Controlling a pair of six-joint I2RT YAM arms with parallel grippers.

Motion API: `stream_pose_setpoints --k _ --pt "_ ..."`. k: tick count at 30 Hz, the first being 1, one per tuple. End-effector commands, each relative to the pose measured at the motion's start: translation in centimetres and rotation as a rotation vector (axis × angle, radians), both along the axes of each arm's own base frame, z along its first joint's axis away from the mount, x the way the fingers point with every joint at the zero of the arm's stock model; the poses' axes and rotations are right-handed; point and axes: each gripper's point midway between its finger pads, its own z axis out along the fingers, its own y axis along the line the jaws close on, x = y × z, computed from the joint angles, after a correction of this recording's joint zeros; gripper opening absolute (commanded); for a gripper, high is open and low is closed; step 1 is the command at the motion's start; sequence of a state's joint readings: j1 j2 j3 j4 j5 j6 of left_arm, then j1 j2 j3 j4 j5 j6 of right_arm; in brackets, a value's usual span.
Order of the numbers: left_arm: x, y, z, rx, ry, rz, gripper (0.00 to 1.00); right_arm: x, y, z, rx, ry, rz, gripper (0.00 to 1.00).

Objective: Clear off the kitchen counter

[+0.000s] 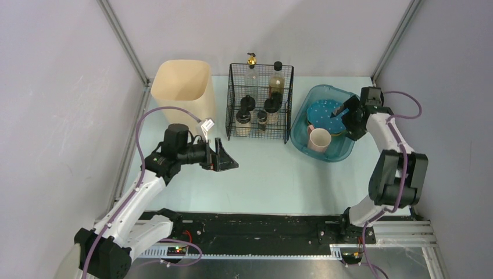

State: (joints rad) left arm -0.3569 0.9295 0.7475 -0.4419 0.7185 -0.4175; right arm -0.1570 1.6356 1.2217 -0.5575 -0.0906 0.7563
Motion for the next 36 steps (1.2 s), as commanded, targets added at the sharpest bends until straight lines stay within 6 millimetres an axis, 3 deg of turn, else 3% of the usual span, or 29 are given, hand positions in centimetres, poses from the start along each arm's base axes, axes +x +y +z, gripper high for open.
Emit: stream_pose_setpoints --k 1,7,10,14,20,26,31,36 --pt "0.4 0.2 0.2 -0.003 -0.035 0.012 0.98 -1.3 0.8 7.1 -0.14 -0.146 0.078 0.99" --pt "1.1 0.6 0.0 0.023 -0.05 0.048 0.98 -4.4 2.2 13.7 -0.283 -0.314 0.146 0.99" --pt "1.3 0.8 0.1 0.029 -0.065 0.063 0.98 -6.1 5.4 16.9 -0.332 -0.439 0.276 0.99" --pt "1.6 1.1 0.0 0.045 -0.075 0.088 0.98 -8.4 7.9 19.2 -0.366 -0.527 0.368 0.99" --pt "2.3 1.8 -0.4 0.08 -0.089 0.142 0.98 -11.8 11.2 20.4 -0.401 -0.658 0.515 0.99" --pt "3.0 2.8 0.1 0.112 -0.145 0.201 0.98 -15.8 13.9 20.3 -0.409 -0.78 0.708 0.99" --pt "2.8 3.5 1.8 0.102 -0.227 0.241 0.98 -18.6 13.9 20.6 -0.425 -0.848 0.795 1.0" --pt "3.4 5.3 3.5 0.124 -0.332 0.34 0.98 -20.6 14.0 18.1 -0.438 -0.86 0.889 1.0"
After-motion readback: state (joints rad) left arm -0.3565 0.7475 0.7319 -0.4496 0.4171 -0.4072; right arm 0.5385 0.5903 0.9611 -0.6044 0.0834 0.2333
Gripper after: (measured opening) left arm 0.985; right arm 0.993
